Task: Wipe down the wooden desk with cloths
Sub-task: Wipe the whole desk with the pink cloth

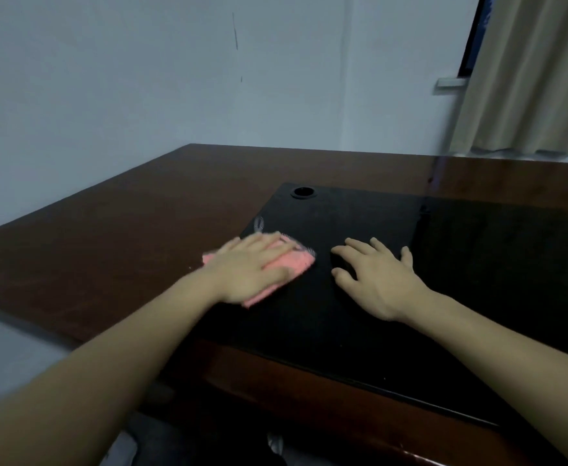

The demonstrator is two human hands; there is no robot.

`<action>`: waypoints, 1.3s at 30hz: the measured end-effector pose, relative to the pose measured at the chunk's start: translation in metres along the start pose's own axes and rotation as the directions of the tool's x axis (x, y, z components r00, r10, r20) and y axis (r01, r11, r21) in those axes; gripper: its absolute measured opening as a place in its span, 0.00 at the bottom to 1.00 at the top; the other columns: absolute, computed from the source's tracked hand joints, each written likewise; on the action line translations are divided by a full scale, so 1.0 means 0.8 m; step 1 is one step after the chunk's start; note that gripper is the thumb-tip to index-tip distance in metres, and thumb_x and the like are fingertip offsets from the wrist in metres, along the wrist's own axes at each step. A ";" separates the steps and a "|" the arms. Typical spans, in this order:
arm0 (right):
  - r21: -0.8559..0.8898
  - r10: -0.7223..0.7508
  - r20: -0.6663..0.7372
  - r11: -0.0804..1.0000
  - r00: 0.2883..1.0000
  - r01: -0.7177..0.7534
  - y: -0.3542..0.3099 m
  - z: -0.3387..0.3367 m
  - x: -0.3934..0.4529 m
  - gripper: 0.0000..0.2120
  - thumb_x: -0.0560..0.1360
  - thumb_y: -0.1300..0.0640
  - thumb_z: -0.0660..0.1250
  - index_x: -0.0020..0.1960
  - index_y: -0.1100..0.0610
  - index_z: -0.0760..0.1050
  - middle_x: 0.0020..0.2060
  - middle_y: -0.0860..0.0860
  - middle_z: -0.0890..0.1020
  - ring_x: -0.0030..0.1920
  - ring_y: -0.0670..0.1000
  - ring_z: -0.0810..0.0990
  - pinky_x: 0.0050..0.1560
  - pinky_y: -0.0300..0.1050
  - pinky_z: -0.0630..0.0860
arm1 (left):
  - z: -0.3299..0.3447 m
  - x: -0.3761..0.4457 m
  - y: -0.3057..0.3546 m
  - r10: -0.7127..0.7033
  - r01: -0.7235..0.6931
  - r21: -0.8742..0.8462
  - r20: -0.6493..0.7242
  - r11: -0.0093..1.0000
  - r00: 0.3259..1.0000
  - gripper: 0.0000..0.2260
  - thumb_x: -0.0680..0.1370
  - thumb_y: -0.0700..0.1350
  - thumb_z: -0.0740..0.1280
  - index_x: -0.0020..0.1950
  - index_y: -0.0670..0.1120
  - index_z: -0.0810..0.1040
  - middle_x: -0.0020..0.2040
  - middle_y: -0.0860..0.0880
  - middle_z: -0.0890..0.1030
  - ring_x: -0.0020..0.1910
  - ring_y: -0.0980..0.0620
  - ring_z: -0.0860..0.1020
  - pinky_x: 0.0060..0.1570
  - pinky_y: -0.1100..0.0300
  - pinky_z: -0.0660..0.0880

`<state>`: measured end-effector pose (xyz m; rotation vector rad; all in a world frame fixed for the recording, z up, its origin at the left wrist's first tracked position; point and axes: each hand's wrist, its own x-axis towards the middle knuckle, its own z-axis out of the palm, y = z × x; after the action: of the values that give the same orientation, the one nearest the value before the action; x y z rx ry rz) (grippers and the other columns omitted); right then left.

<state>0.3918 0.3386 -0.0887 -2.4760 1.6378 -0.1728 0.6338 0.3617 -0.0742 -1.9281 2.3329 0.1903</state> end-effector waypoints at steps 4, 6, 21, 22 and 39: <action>0.001 -0.001 -0.002 1.000 1.000 0.001 0.000 -0.003 -0.004 0.25 0.83 0.39 0.51 0.79 0.42 0.59 0.82 0.46 0.55 0.82 0.58 0.49 0.75 0.73 0.45 | -0.011 0.080 -0.022 -0.155 0.153 -0.056 -0.037 0.987 0.987 0.28 0.84 0.66 0.46 0.83 0.61 0.47 0.84 0.55 0.45 0.82 0.49 0.45 0.78 0.43 0.43; 0.005 -0.003 0.000 1.000 1.000 0.003 -0.001 -0.004 -0.006 0.25 0.83 0.40 0.51 0.79 0.42 0.59 0.81 0.46 0.55 0.81 0.58 0.49 0.74 0.74 0.45 | -0.013 0.099 -0.022 -0.200 0.196 -0.076 -0.048 0.978 0.979 0.28 0.83 0.66 0.45 0.83 0.61 0.48 0.84 0.54 0.46 0.82 0.47 0.46 0.78 0.43 0.43; -0.012 -0.006 0.020 1.000 1.000 0.006 -0.002 -0.007 -0.009 0.26 0.84 0.39 0.49 0.81 0.41 0.56 0.82 0.45 0.53 0.82 0.57 0.48 0.75 0.72 0.44 | 0.025 -0.138 0.037 0.032 -0.032 -0.023 -0.003 0.999 0.999 0.36 0.69 0.77 0.29 0.77 0.70 0.36 0.79 0.64 0.33 0.78 0.59 0.32 0.77 0.54 0.34; -0.012 -0.006 0.017 1.000 1.000 0.006 -0.001 -0.005 -0.009 0.26 0.84 0.39 0.49 0.81 0.41 0.56 0.82 0.45 0.53 0.82 0.57 0.48 0.75 0.72 0.44 | 0.024 -0.139 0.036 0.023 -0.022 -0.027 0.004 0.999 1.000 0.36 0.70 0.76 0.30 0.77 0.71 0.36 0.78 0.64 0.33 0.78 0.60 0.32 0.77 0.54 0.34; 0.017 -0.015 0.026 1.000 1.000 0.014 -0.003 -0.009 -0.015 0.26 0.84 0.40 0.50 0.81 0.43 0.57 0.82 0.46 0.54 0.82 0.58 0.49 0.75 0.71 0.43 | 0.002 -0.031 0.020 -0.255 0.254 -0.069 -0.009 0.965 0.967 0.28 0.83 0.66 0.44 0.82 0.62 0.44 0.84 0.53 0.43 0.82 0.47 0.44 0.78 0.44 0.42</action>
<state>0.3882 0.3498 -0.0810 -2.4679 1.6023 -0.1545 0.6228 0.3888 -0.0715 -2.2458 2.0857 0.2309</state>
